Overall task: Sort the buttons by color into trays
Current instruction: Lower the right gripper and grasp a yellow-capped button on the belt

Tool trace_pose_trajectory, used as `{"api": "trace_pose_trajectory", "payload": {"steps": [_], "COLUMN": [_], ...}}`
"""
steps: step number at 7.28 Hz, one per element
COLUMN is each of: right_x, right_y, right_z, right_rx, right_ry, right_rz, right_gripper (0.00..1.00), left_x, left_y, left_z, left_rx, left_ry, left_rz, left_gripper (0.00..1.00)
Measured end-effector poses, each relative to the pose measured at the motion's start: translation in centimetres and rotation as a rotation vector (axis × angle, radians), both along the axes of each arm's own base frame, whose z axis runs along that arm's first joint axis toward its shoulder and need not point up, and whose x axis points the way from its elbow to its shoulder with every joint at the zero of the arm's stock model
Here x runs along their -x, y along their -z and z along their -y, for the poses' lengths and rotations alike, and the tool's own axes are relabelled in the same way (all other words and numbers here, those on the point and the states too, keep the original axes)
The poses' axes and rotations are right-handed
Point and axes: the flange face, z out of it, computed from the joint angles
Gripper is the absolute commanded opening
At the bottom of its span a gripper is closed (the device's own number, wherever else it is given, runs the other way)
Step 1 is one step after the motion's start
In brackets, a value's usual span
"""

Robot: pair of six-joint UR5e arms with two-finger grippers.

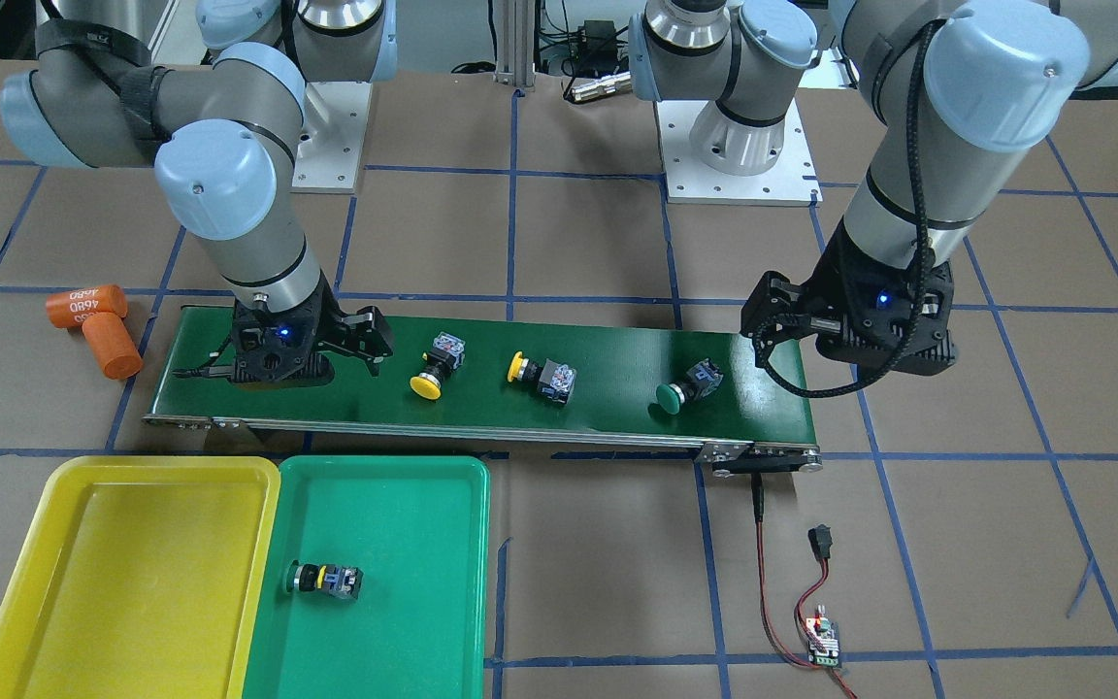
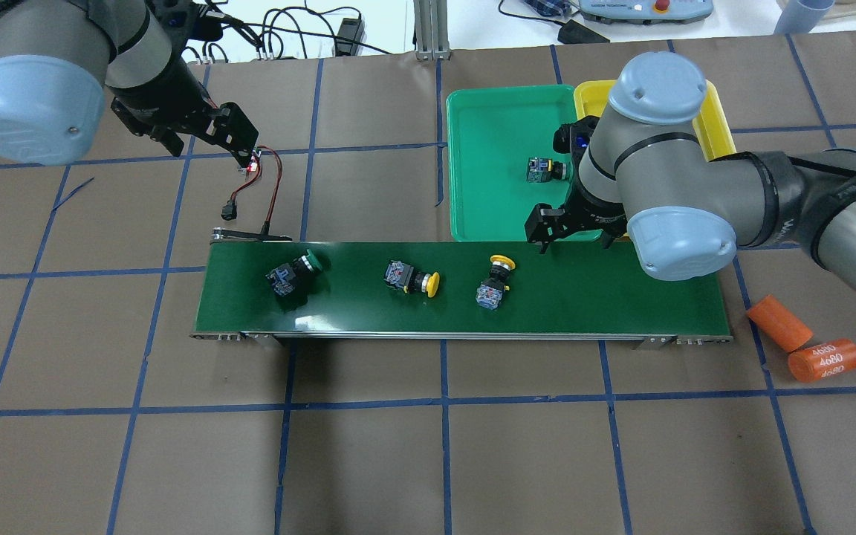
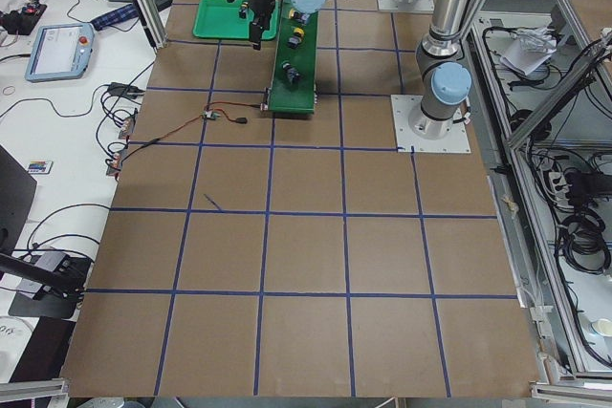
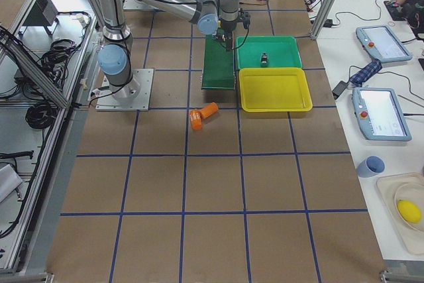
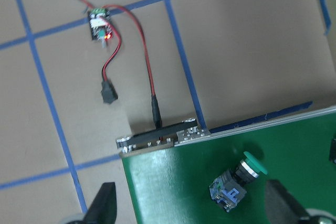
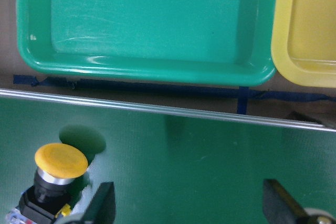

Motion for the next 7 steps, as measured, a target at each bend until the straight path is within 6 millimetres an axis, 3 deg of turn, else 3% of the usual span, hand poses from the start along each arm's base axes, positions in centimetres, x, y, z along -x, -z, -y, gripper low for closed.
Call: {"api": "trace_pose_trajectory", "payload": {"steps": [3, 7], "right_x": [0.0, -0.4], "right_y": [-0.1, 0.7], "right_z": [0.1, 0.1], "right_rx": [0.001, -0.019], "right_ry": [0.018, 0.105], "right_rz": [0.0, 0.01], "right_gripper": [1.0, 1.0], "left_x": [-0.7, -0.3], "left_y": [-0.3, -1.1], "left_z": [1.1, 1.5], "left_rx": [-0.027, -0.023], "left_ry": [-0.187, -0.221], "left_rz": [0.047, 0.043], "left_gripper": [1.0, 1.0]}}
